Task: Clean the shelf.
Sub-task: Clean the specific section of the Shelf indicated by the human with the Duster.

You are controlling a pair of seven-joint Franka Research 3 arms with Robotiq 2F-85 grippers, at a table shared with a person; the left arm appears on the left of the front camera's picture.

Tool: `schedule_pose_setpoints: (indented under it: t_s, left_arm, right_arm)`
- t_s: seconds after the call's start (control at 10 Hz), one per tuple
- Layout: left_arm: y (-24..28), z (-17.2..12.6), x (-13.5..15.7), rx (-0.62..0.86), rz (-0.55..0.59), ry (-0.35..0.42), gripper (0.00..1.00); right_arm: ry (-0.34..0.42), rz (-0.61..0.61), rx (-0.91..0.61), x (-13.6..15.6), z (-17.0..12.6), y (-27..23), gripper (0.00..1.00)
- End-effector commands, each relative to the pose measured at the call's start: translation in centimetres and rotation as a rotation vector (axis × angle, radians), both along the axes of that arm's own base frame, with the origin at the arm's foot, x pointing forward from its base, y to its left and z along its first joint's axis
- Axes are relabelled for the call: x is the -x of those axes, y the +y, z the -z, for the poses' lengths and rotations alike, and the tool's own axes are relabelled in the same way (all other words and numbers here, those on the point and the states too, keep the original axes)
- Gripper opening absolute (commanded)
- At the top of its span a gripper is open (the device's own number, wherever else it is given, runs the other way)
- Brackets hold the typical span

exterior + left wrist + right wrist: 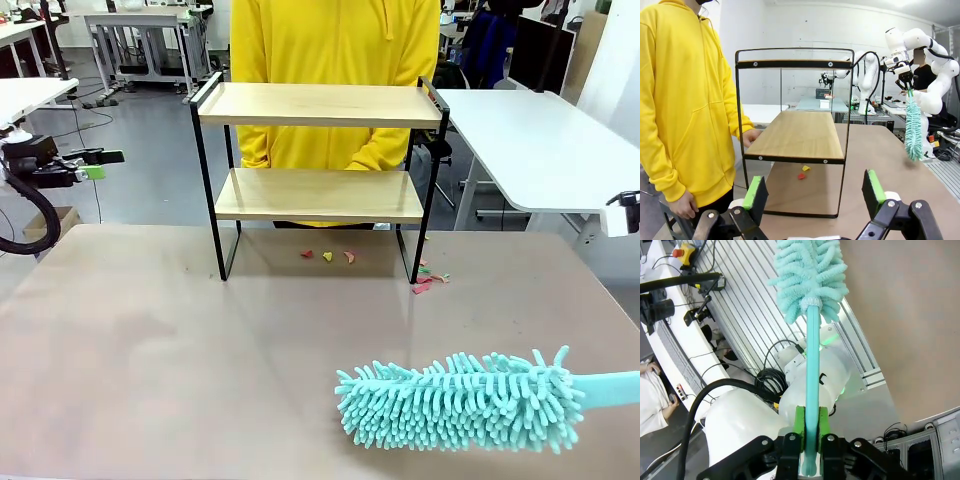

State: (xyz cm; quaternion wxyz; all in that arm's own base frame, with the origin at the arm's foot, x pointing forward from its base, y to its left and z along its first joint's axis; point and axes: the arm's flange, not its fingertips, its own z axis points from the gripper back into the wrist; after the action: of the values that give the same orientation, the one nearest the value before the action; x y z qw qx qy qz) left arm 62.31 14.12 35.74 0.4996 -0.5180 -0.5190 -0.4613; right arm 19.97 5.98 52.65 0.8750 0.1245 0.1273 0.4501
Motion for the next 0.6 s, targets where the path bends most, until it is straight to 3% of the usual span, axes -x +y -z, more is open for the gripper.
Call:
schedule_pose_setpoints:
  t_s: [0.0,0.5]
  left_arm:
    - [0.01,-0.29,0.25,0.002,0.003,-0.003,1.00]
    - [0.01,-0.29,0.25,0.002,0.003,-0.003,1.00]
  right_arm:
    - [0.003,-0.013,-0.019,0.29,-0.16,0.19,0.14]
    - [0.003,-0.013,-0.019,0.29,-0.16,0.19,0.14]
